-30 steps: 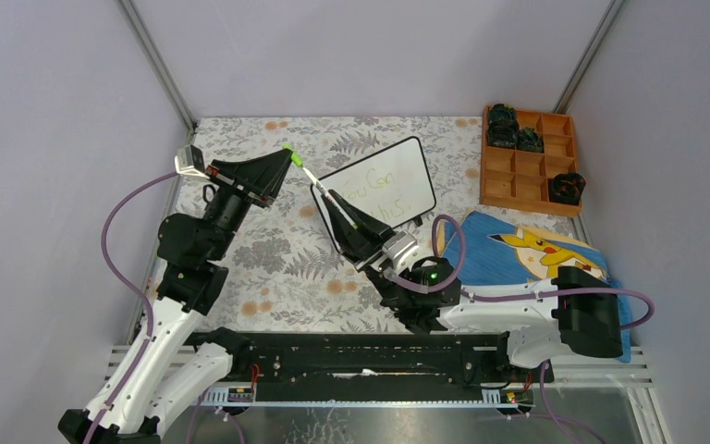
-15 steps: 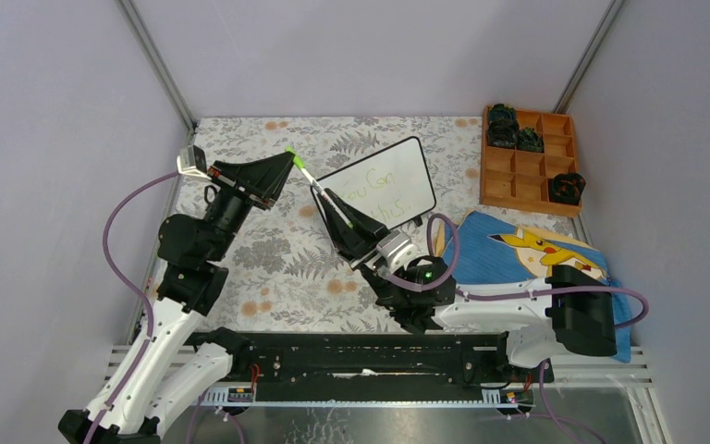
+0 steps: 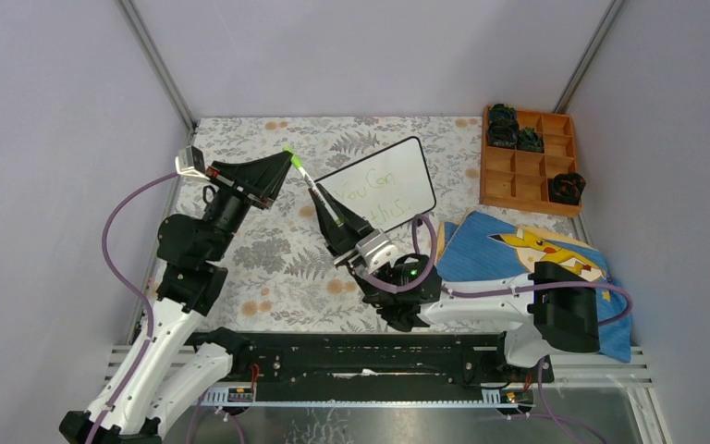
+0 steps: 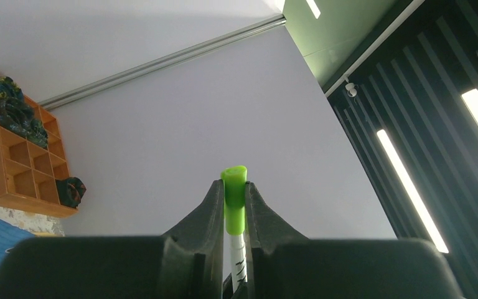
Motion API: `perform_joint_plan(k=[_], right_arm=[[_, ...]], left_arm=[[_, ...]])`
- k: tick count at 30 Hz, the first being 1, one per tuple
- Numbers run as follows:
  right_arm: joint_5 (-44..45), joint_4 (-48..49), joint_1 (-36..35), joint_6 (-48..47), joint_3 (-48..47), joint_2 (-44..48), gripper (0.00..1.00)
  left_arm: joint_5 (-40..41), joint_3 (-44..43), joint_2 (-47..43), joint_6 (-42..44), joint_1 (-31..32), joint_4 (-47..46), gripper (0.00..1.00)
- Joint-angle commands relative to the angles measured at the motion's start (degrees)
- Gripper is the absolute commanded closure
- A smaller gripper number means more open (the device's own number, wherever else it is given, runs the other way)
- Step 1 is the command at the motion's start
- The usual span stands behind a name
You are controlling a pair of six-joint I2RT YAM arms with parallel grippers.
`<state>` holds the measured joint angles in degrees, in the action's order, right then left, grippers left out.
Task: Write a sentence on the whiteboard
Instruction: Close the whiteboard marker at the center of the board.
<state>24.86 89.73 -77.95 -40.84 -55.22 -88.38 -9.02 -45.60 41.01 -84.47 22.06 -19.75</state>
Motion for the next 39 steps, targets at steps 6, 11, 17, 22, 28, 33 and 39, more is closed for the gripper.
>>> perform_joint_plan(k=[6,11,17,22,28,33,39], right_arm=[[0.19,8.29,-0.25,-4.71,-4.8,-2.98,1.0],[-0.45,8.33,-0.27,-6.32,-6.47,-4.26,1.0],[-0.99,8.26,-0.27,-7.13,-8.0,-4.91,1.0],[-0.87,8.22,-0.27,-7.4,-8.41,-5.05,1.0],[-0.66,8.23,-0.27,-7.52,-8.5,-5.05,1.0],[-0.6,8.2,-0.27,-7.66,-8.67,-5.21,1.0],[-0.34,8.21,-0.27,-8.43,-8.94,-5.27,1.0]], left_arm=[[-2.7,0.02,-0.1,-0.44,0.44,-3.45,1.0],[-2.46,0.61,0.33,-1.05,2.04,-4.63,1.0],[-2.3,1.95,1.25,-2.36,3.86,-6.78,1.0],[-1.39,2.53,1.35,-2.07,5.31,-7.79,1.0],[-0.76,2.67,1.7,-0.73,7.43,-8.2,1.0],[0.64,2.87,2.1,1.69,10.81,-7.9,1.0],[2.79,2.63,2.3,4.44,15.47,-6.43,1.0]])
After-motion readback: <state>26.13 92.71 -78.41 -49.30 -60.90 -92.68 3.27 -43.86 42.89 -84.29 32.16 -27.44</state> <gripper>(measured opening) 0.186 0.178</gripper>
